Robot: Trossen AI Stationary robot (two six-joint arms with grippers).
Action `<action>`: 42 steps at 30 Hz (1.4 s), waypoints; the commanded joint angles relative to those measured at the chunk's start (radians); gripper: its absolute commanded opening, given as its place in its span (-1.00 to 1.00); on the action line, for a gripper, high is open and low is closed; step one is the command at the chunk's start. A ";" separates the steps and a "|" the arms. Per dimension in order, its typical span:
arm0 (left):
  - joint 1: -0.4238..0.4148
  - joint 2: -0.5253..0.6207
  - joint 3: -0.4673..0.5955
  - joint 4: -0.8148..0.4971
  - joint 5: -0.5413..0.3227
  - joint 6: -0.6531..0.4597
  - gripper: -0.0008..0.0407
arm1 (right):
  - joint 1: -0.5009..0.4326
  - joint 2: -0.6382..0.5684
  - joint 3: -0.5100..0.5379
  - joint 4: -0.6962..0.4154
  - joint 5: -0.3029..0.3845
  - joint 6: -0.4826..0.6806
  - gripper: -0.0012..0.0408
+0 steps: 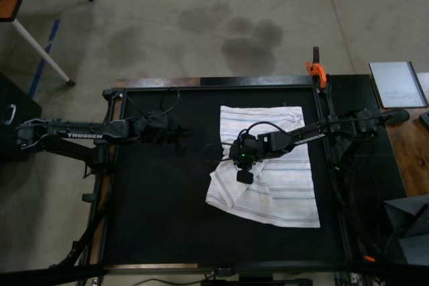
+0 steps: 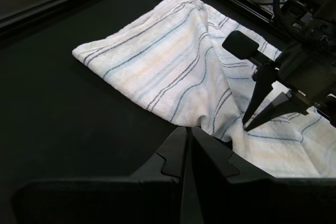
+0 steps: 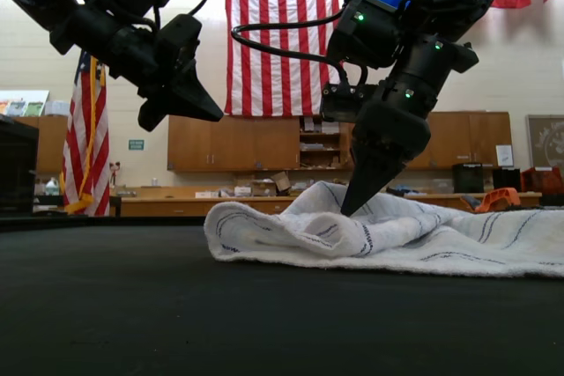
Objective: Fold the towel
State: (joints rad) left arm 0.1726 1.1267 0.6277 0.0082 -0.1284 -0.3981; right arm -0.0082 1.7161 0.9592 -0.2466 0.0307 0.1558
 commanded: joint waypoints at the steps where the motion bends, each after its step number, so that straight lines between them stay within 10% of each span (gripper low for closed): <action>1: 0.000 0.000 0.000 0.000 0.000 0.010 -0.91 | 0.002 0.000 -0.001 0.001 -0.002 0.001 -0.63; 11: 0.000 0.000 0.000 0.000 0.000 0.010 -0.91 | -0.024 0.014 -0.004 0.000 0.007 0.001 0.08; 16: 0.000 0.000 0.000 0.000 0.000 0.010 -0.91 | -0.027 0.054 -0.005 0.009 0.006 0.018 -0.12; 22: 0.000 0.000 0.000 0.000 0.000 0.010 -0.91 | -0.027 0.045 -0.005 0.018 0.006 0.039 -0.98; 42: 0.000 0.002 0.000 -0.008 0.000 0.010 -0.91 | 0.005 0.028 0.050 -0.060 0.005 0.094 -0.51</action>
State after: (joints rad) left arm 0.1722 1.1263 0.6277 -0.0013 -0.1284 -0.3882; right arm -0.0090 1.7454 1.0092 -0.2993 0.0372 0.2501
